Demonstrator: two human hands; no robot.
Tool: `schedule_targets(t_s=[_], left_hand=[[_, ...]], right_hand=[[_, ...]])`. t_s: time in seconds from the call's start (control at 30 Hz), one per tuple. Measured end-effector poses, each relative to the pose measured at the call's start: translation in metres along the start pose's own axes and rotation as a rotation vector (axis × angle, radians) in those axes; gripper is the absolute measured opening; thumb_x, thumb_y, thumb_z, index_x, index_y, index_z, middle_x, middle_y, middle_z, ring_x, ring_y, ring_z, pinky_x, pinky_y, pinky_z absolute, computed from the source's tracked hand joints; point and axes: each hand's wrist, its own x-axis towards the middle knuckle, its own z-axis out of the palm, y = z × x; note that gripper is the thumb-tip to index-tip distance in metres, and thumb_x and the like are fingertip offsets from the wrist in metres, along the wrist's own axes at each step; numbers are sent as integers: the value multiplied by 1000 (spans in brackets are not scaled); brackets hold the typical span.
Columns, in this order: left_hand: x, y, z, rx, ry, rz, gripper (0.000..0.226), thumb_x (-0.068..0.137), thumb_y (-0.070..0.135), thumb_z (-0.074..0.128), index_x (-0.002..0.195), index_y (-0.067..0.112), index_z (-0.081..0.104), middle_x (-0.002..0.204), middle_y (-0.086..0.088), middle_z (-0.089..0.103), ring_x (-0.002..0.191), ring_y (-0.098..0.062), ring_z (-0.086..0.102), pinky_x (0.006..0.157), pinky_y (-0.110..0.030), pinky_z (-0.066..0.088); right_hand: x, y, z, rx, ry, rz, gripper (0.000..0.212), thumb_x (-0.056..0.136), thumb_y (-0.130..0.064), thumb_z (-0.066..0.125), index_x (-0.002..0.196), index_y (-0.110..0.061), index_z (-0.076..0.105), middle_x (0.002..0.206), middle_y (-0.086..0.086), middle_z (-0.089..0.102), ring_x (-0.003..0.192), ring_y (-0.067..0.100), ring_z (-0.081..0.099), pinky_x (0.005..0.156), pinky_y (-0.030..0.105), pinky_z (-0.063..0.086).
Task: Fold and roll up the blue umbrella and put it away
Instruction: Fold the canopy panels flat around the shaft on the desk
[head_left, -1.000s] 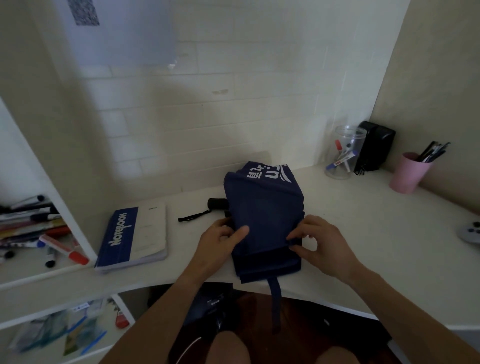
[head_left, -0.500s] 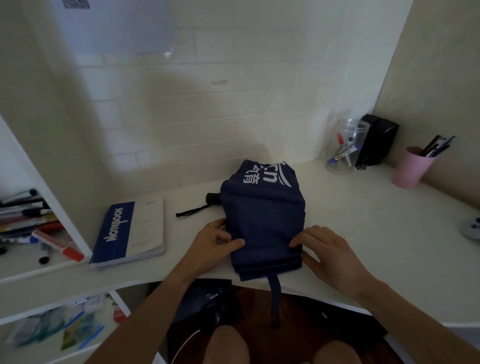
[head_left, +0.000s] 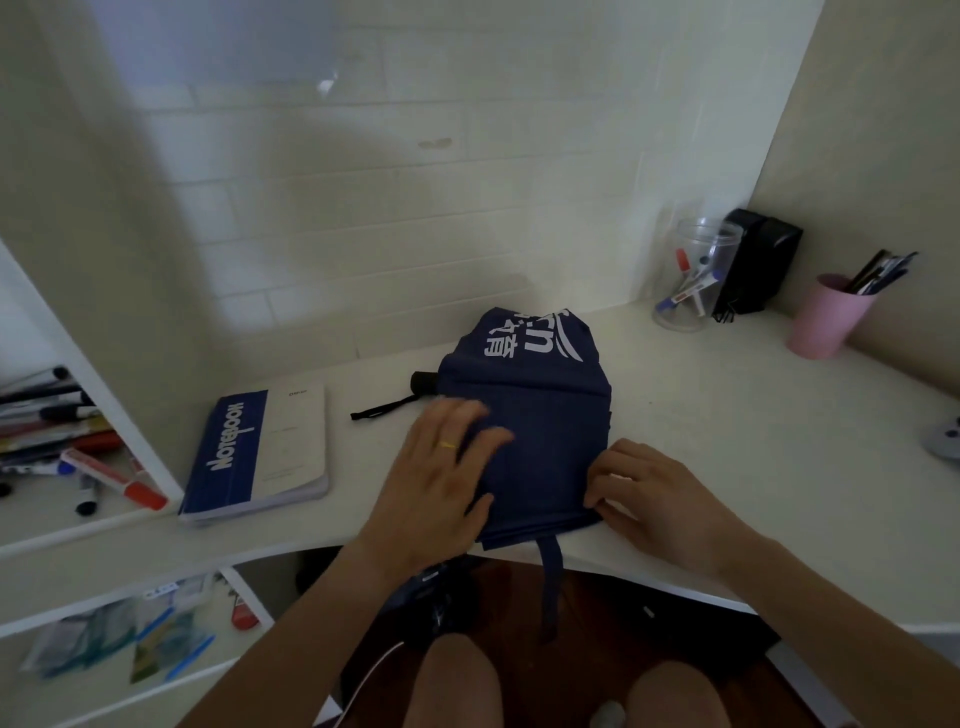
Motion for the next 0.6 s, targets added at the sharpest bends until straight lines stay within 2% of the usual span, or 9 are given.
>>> schedule_targets(t_s=[0.07, 0.1, 0.17, 0.27, 0.33, 0.4, 0.43, 0.5, 0.6], left_hand=[[8, -4, 0, 67, -185, 189, 71, 85, 35, 58, 152, 23, 40, 166, -9, 24, 155, -28, 14, 126, -49, 15], [10, -6, 3, 76, -265, 227, 71, 89, 36, 53, 156, 25, 34, 169, -7, 18, 157, -25, 8, 127, -48, 12], [7, -11, 10, 74, -369, 236, 64, 96, 39, 42, 158, 31, 27, 170, -4, 13, 157, -21, 5, 126, -47, 13], [4, -17, 17, 84, -427, 252, 58, 101, 44, 33, 158, 37, 24, 170, -1, 11, 157, -19, 3, 127, -47, 10], [6, -18, 17, 87, -442, 260, 57, 102, 45, 31, 158, 39, 23, 170, 0, 9, 157, -18, 2, 127, -46, 7], [8, -19, 18, 85, -442, 258, 57, 102, 47, 30, 158, 41, 21, 170, 1, 4, 157, -18, -2, 127, -47, 7], [7, -20, 18, 76, -449, 247, 56, 103, 49, 28, 158, 44, 18, 171, 1, 0, 157, -17, -6, 127, -46, 6], [5, -24, 17, 57, -493, 208, 55, 104, 55, 23, 156, 51, 9, 170, 0, -11, 156, -18, -15, 127, -44, 1], [1, -29, 14, 19, -558, 169, 54, 104, 63, 19, 152, 59, -6, 169, -6, -17, 155, -17, -17, 127, -42, -1]], right_hand=[[3, 0, -4, -2, -29, 7, 10, 86, -15, 68, 88, -24, 71, 105, -6, 64, 93, 15, 59, 74, 30, 52], [4, 0, -6, -3, -51, 16, 9, 86, -17, 67, 87, -25, 70, 106, -6, 63, 94, 15, 58, 75, 30, 52], [6, 0, -11, -6, -110, 50, 7, 84, -23, 63, 83, -27, 69, 109, -7, 60, 95, 14, 56, 75, 31, 52], [18, -9, -21, 18, -124, 71, 6, 81, -28, 62, 81, -28, 69, 108, -8, 59, 93, 13, 54, 77, 31, 51], [34, -19, -21, 75, -28, 58, 13, 92, -28, 57, 92, -24, 70, 111, -6, 60, 97, 15, 55, 84, 29, 49], [47, -21, -9, 27, -21, 70, 27, 103, -31, 46, 119, -22, 66, 129, -3, 59, 117, 18, 53, 101, 31, 44], [49, -18, -1, -16, -80, 94, 36, 105, -36, 40, 134, -24, 59, 144, -2, 52, 132, 19, 46, 111, 33, 38], [43, -6, 14, -83, -262, 154, 54, 104, -49, 29, 155, -30, 33, 166, -3, 22, 153, 16, 17, 125, 37, 17], [31, 7, 20, -58, -467, 205, 69, 101, -64, 20, 159, -36, -3, 167, -12, -10, 152, 3, -13, 127, 35, -1]])
